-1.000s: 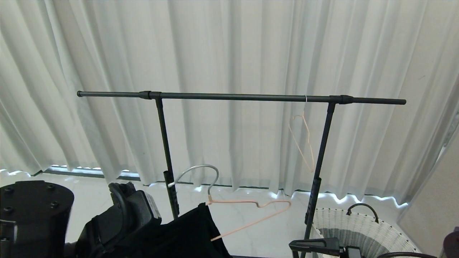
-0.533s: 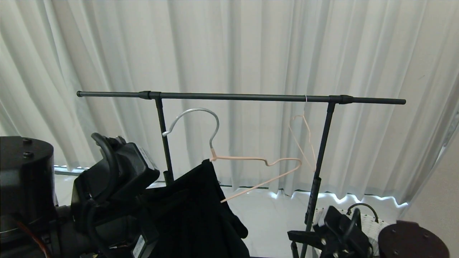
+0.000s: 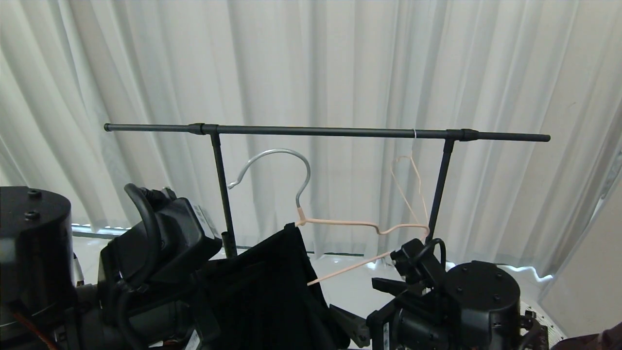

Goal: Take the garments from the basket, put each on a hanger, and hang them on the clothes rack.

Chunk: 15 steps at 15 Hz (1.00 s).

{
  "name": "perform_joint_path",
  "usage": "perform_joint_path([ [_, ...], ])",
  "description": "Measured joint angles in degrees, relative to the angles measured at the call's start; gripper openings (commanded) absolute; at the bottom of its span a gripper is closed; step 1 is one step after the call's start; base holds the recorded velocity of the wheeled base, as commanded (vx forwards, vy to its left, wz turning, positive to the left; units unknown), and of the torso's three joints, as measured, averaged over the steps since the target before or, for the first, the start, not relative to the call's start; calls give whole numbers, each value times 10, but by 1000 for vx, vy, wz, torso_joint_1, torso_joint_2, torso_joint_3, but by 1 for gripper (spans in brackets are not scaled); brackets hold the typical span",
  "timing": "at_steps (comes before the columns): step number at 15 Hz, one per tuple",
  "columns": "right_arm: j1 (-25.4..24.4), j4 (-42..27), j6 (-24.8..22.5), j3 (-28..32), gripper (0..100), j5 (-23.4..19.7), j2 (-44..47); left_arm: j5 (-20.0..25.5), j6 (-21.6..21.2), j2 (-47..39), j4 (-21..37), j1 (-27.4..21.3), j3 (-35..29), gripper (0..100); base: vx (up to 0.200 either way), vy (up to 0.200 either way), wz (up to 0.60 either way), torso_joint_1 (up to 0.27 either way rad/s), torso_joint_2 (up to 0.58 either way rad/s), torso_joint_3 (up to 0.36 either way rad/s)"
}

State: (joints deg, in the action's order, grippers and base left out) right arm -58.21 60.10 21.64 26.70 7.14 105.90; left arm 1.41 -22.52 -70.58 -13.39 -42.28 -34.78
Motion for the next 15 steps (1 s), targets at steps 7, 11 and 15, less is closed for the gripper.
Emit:
perform_joint_path([
  [7, -2, 0, -50, 2, 100, 15, 39, 0, 0, 1, -1, -3, -4, 0, 0, 0, 0, 0, 0, 0],
  [11, -2, 0, -54, -2, 100, 46, 64, 0, 0, 2, -1, -4, -7, 0, 0, 0, 0, 0, 0, 0],
  [15, 9, 0, -61, -16, 100, 75, 77, 0, 0, 2, -1, -4, -7, 0, 0, 0, 0, 0, 0, 0],
])
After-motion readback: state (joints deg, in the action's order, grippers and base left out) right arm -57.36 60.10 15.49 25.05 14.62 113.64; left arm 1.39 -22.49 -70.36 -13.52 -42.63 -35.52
